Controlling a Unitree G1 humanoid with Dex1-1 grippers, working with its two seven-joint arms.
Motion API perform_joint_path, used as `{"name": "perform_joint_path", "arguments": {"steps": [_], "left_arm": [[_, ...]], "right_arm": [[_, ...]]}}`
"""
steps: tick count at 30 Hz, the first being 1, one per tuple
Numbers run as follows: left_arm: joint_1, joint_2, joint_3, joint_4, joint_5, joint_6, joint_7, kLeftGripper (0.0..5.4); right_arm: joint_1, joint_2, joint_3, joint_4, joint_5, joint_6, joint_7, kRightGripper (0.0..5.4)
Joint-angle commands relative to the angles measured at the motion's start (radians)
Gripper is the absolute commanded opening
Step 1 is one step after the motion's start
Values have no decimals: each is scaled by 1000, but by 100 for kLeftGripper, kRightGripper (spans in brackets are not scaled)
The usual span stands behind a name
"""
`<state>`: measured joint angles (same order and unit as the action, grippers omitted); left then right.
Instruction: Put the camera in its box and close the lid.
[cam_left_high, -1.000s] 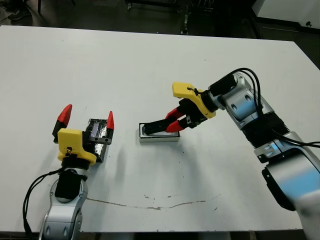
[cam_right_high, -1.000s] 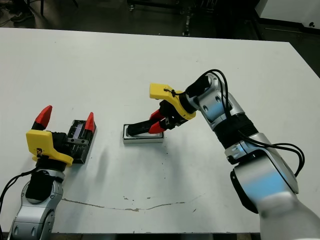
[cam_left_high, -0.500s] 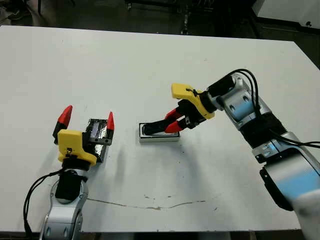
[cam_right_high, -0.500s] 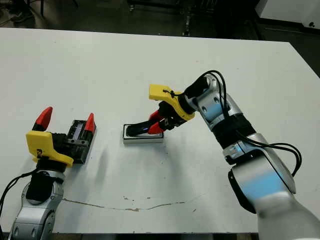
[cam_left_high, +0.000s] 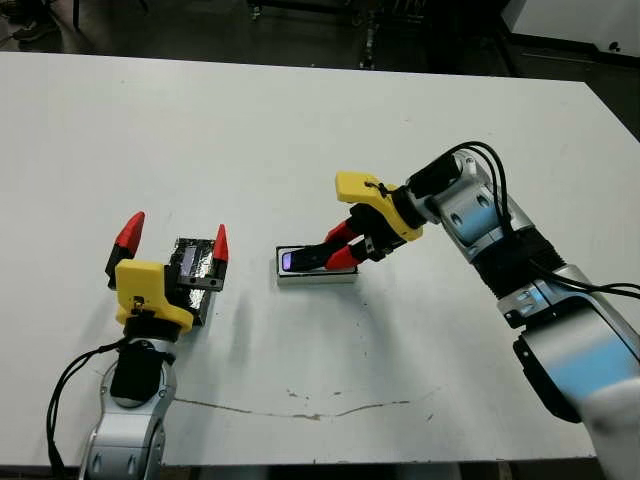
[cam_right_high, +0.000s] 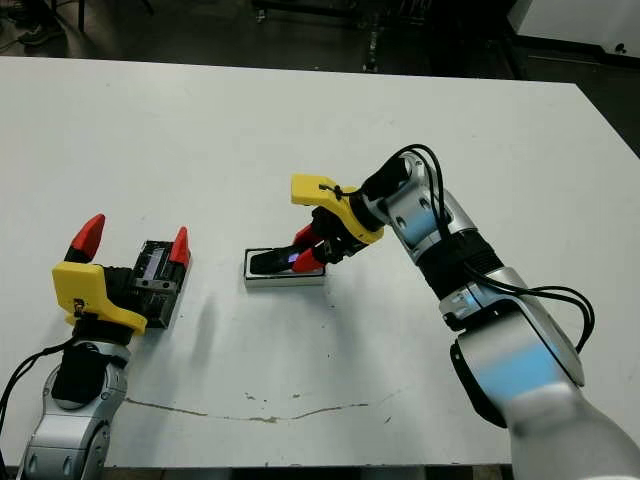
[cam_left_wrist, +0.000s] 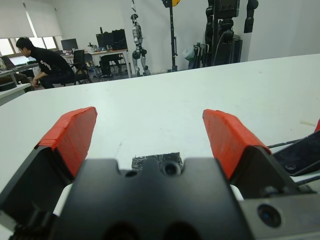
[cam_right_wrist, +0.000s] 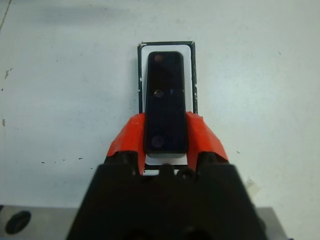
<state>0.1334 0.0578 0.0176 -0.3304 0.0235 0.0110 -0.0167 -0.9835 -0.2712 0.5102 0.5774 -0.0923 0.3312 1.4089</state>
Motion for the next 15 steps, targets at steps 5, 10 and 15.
{"name": "perform_joint_path", "arguments": {"steps": [5, 10, 15], "left_arm": [[14, 2, -2, 8, 9, 4, 2, 540], [14, -5, -1, 5, 1, 8, 1, 540], [14, -3, -1, 9, -4, 6, -5, 540]], "right_arm": [[21, 16, 23, -11, -14, -20, -2, 165], [31, 18, 26, -30, -13, -5, -2, 165], [41, 20, 25, -51, -13, 1, -11, 165]]}}
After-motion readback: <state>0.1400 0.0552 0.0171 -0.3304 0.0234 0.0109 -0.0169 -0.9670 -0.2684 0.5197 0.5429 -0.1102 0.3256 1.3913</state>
